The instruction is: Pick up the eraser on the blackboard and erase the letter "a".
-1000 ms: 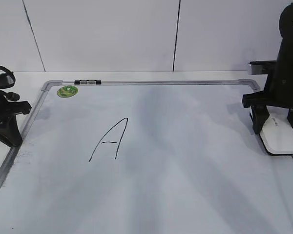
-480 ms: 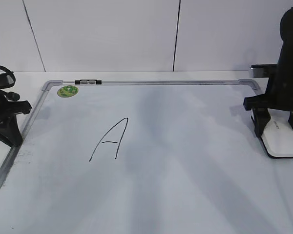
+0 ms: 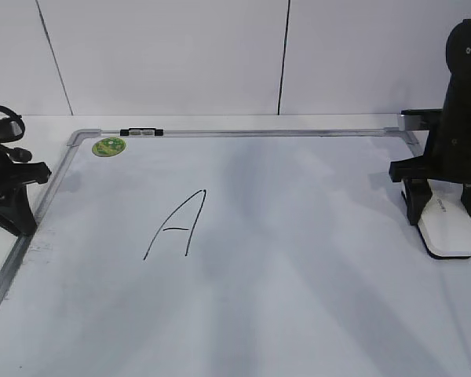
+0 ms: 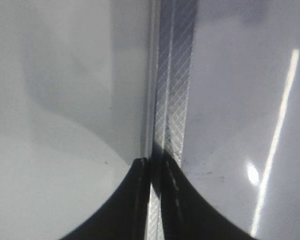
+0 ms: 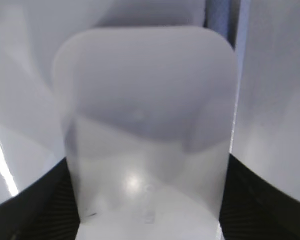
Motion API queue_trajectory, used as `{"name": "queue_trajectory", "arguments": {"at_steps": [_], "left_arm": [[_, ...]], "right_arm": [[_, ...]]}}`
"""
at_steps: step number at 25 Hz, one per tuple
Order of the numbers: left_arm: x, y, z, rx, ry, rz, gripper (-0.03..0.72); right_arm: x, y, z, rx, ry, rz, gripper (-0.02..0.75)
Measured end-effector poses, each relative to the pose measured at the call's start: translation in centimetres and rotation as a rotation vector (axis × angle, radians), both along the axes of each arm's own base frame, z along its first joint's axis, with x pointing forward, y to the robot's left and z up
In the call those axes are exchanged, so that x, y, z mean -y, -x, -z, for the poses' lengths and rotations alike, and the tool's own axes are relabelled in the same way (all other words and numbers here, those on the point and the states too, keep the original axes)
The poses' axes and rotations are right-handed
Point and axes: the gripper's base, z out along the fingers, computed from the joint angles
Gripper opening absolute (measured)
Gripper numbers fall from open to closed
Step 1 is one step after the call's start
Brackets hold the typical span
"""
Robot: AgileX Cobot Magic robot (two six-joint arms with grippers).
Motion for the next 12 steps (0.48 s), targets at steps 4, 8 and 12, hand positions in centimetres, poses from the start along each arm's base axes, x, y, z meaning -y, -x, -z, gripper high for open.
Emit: {"name": "queue_trajectory", "arguments": {"at_steps": [4, 8, 12], "left_arm": [[0.0, 0.0, 0.0, 0.0, 0.001, 0.0, 0.046], [0.02, 0.0, 0.0, 0.0, 0.002, -0.001, 0.046], [0.02, 0.0, -0.01, 0.0, 0.002, -0.002, 0.046]], "right_arm": [[0.0, 0.04, 0.05, -0.002, 0.0, 0.0, 0.546], [0.0, 0.06, 0.11, -0.003, 0.0, -0.002, 0.546], [0.0, 0.06, 0.11, -0.003, 0.0, -0.002, 0.546]]}}
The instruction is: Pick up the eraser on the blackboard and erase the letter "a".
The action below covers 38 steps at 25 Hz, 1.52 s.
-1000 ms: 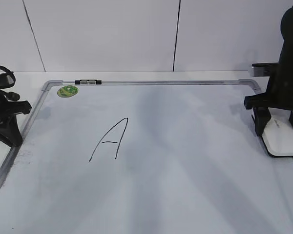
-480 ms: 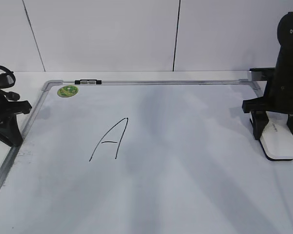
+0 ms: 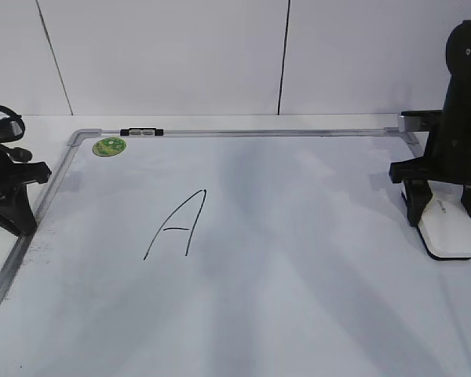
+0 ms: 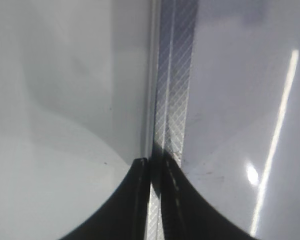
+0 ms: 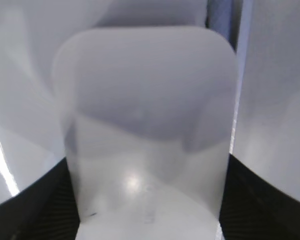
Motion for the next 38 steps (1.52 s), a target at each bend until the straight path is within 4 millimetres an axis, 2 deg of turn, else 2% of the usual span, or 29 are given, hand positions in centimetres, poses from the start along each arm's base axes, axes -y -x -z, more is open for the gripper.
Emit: {"name": "queue_trajectory", "arguments": {"at_steps": [15, 21, 25, 32, 35, 38], "left_arm": [[0.0, 0.0, 0.1, 0.002, 0.003, -0.004, 0.046], [0.0, -0.1, 0.0, 0.002, 0.004, -0.005, 0.046], [0.0, -0.1, 0.0, 0.002, 0.004, -0.005, 0.046], [0.0, -0.1, 0.0, 0.003, 0.005, -0.005, 0.056], [0.1, -0.1, 0.0, 0.01, 0.01, -0.011, 0.104], [0.1, -0.2, 0.2, 0.016, 0.012, -0.017, 0.184]], "right_arm": [[0.0, 0.0, 0.0, 0.003, 0.002, 0.042, 0.549], [0.0, 0.0, 0.0, 0.003, 0.001, 0.036, 0.645], [0.0, -0.1, -0.1, 0.006, 0.003, 0.034, 0.662], [-0.2, -1.1, -2.8, 0.101, -0.017, 0.039, 0.662], [-0.2, -1.1, -4.4, 0.146, -0.021, 0.039, 0.662], [-0.2, -1.1, -5.5, 0.176, -0.024, 0.038, 0.662]]}}
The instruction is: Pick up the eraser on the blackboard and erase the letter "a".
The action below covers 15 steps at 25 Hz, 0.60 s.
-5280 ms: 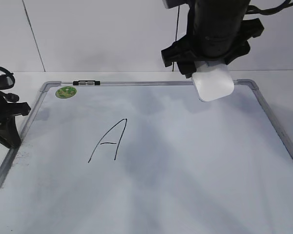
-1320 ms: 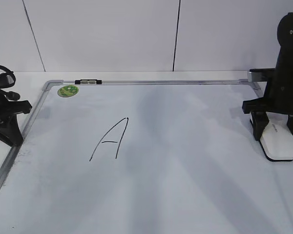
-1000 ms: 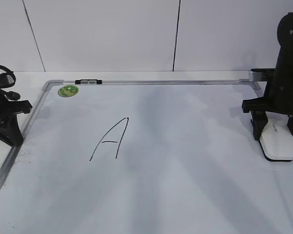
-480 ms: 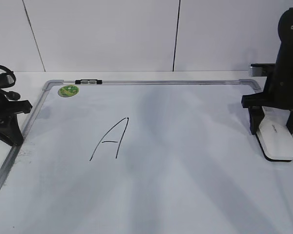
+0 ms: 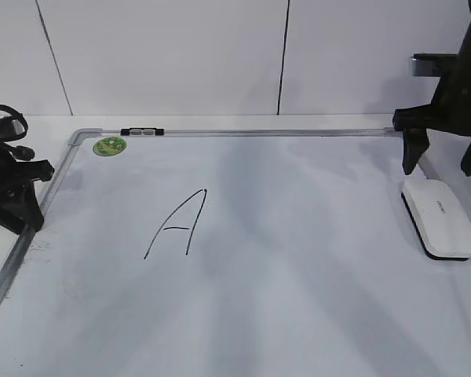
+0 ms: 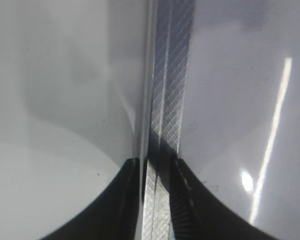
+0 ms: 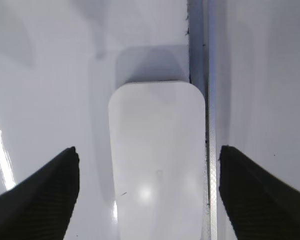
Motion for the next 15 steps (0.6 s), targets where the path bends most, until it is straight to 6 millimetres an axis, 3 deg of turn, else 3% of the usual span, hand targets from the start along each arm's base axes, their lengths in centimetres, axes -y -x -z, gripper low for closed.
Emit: {"name": "queue_trajectory", "arguments": {"at_steps": [3, 7, 15], "left_arm": [[0.0, 0.0, 0.0, 0.002, 0.0, 0.0, 0.262], [0.0, -0.4, -1.1, 0.014, 0.003, 0.01, 0.295], [0.0, 0.4, -9.5, 0.173, 0.002, 0.047, 0.301]], "right_arm": [[0.0, 0.1, -0.7, 0.017, -0.005, 0.001, 0.662], [-0.1, 0.5, -1.8, 0.043, -0.018, 0.004, 0.662], [-0.3, 2.7, -7.2, 0.175, -0.064, 0.009, 0.662]]}}
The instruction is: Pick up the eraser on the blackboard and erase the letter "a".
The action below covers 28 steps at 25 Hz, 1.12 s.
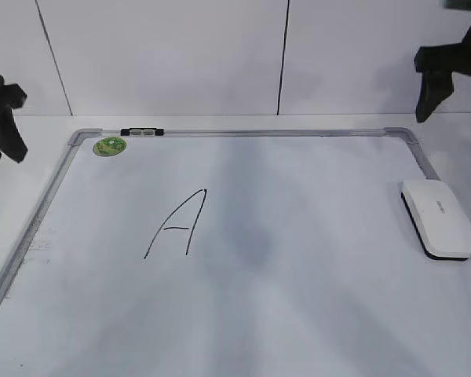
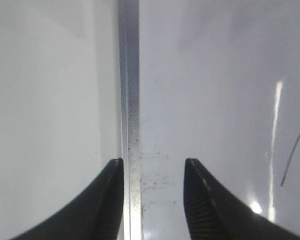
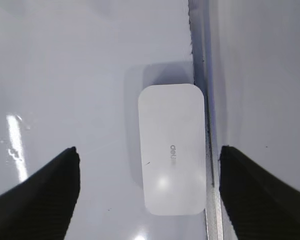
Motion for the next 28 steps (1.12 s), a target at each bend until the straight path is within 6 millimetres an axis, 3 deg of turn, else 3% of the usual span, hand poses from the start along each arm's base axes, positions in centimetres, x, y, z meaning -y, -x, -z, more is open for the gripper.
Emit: {"name": "queue_trajectory", "arguments": {"at_steps": [5, 10, 16, 23, 28], "left_arm": [[0.0, 2.2, -5.3, 0.125, 0.003, 0.009, 0.301], [0.2, 4.9, -9.3, 0.207, 0.024, 0.018, 0.302], [0.5, 9.4, -14.3, 0.327, 0.059, 0.036, 0.296], [0.3, 15.9, -19.2, 0.503, 0.035, 0.053, 0.25], [0.2, 20.7, -21.8, 0.633, 0.022, 0.058, 0.24]], "right_arm": [[0.0, 3.1, -5.3, 0.133, -0.037, 0.0, 0.661], [0.0, 7.1, -10.1, 0.267, -0.077, -0.005, 0.655], [0.2, 12.3, -14.8, 0.425, -0.108, -0.013, 0.578], [0.5, 19.2, -19.0, 0.606, -0.128, -0.029, 0.543], [0.1, 23.8, -20.5, 0.704, -0.148, -0.094, 0.543]]}}
